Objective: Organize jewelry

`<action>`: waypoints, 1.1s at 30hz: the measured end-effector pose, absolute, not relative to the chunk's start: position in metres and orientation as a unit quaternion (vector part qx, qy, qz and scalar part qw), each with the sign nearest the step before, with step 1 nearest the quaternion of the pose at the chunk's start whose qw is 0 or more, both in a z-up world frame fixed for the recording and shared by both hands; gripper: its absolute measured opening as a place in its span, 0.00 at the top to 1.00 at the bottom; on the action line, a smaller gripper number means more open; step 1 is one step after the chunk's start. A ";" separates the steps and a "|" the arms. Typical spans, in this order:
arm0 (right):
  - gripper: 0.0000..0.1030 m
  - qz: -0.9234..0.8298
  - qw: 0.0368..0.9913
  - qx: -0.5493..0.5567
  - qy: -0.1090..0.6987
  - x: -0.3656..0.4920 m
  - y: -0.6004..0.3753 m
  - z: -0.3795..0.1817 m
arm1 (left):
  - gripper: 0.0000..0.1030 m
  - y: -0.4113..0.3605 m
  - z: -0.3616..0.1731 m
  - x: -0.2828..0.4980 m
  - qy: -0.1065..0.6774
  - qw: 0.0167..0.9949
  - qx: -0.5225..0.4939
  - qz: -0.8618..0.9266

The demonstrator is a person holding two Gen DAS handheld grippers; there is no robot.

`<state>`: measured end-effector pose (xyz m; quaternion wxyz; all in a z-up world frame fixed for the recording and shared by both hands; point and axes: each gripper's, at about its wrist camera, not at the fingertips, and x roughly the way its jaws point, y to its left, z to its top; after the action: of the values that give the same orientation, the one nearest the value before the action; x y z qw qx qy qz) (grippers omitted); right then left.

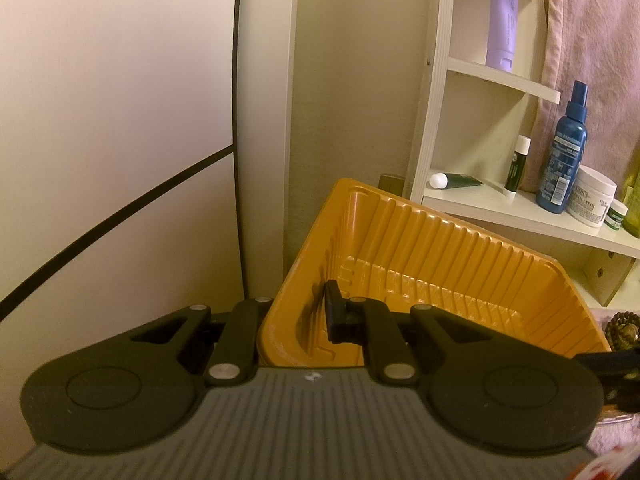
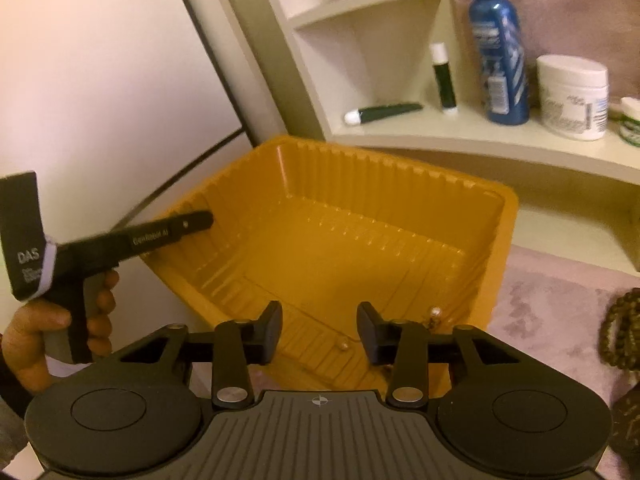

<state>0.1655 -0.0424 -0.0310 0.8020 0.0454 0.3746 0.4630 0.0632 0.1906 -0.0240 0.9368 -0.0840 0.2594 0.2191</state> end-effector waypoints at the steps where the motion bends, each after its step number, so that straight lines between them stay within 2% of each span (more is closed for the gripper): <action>1: 0.59 0.460 0.805 0.052 0.370 0.165 -0.049 -0.028 | 0.88 0.191 -0.024 0.063 0.260 0.937 -0.084 0.219; 18: 0.58 0.287 0.870 0.090 0.390 0.162 -0.212 -0.024 | 0.88 0.190 -0.025 0.067 0.262 0.936 -0.076 0.222; 33: 0.58 0.222 0.883 0.063 0.409 0.166 -0.260 -0.038 | 0.87 0.191 -0.025 0.067 0.264 0.936 -0.068 0.221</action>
<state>0.1659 -0.2601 -0.0383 0.8828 0.0631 0.4092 0.2218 0.0670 0.1906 -0.0251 0.9362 -0.0684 0.2643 0.2214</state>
